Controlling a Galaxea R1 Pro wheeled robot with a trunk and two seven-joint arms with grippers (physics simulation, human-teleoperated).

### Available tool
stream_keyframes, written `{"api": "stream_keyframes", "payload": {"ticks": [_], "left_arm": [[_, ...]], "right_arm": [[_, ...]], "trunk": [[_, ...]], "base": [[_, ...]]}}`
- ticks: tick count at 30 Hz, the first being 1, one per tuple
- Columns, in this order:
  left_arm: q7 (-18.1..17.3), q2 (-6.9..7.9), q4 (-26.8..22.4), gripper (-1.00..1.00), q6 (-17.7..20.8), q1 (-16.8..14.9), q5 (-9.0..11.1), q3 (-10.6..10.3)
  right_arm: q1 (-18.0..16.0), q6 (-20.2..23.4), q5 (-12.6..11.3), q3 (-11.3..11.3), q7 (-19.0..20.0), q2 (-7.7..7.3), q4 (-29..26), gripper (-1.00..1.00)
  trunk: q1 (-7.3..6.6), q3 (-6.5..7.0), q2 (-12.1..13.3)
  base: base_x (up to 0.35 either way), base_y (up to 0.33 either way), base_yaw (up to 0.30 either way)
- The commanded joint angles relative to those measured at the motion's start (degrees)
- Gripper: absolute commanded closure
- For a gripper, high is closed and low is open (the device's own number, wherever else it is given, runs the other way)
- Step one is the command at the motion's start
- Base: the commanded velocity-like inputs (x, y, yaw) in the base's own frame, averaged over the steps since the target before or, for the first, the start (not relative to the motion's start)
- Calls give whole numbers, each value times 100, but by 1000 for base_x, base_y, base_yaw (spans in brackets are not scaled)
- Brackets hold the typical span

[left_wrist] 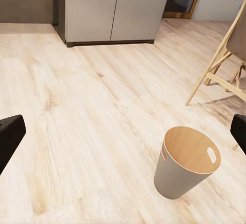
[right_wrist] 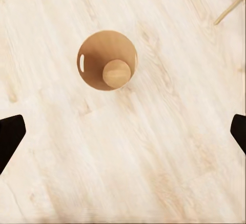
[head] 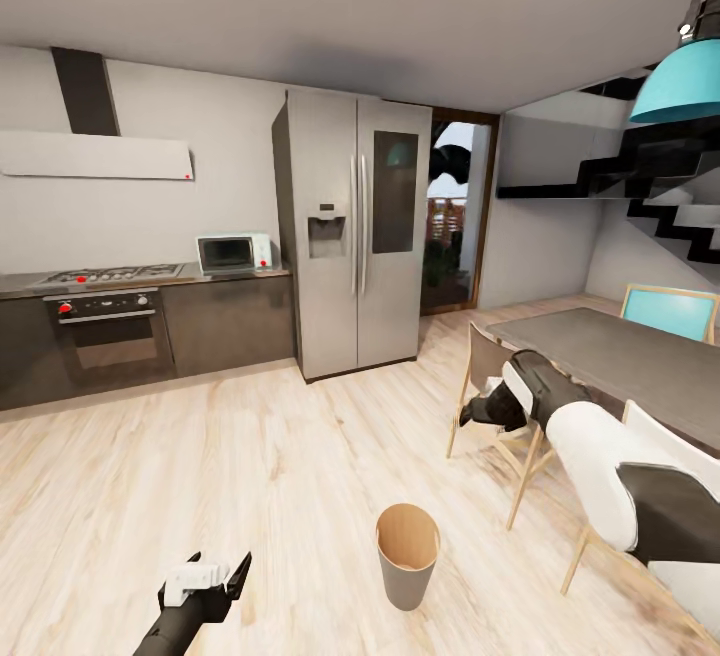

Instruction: Put the three can of soda from the living room inside the tash can in the kitchen.

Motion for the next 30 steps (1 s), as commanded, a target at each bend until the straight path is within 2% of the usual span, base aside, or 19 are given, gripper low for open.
{"api": "stream_keyframes", "payload": {"ticks": [1, 11, 25, 30], "left_arm": [[-1, 0, -1, -100, -1, -1, 0, 0], [-5, -1, -2, -100, 1, 2, -1, 0], [-5, -11, 13, -100, 4, -2, 2, 0], [-5, -16, 19, -100, 8, -3, 2, 0]], "right_arm": [[-65, 0, 14, 2, -43, -20, 108, -100], [-290, -82, 119, 13, -702, -97, 478, -100], [-307, -102, 131, 32, -859, -57, 485, -100], [-307, -102, 131, 37, -879, -45, 491, -100]], "trunk": [[0, 0, 0], [0, 0, 0], [0, 0, 0], [0, 0, 0]], "base": [[0, 0, 0], [0, 0, 0], [3, 0, 0], [157, 14, 0]]}}
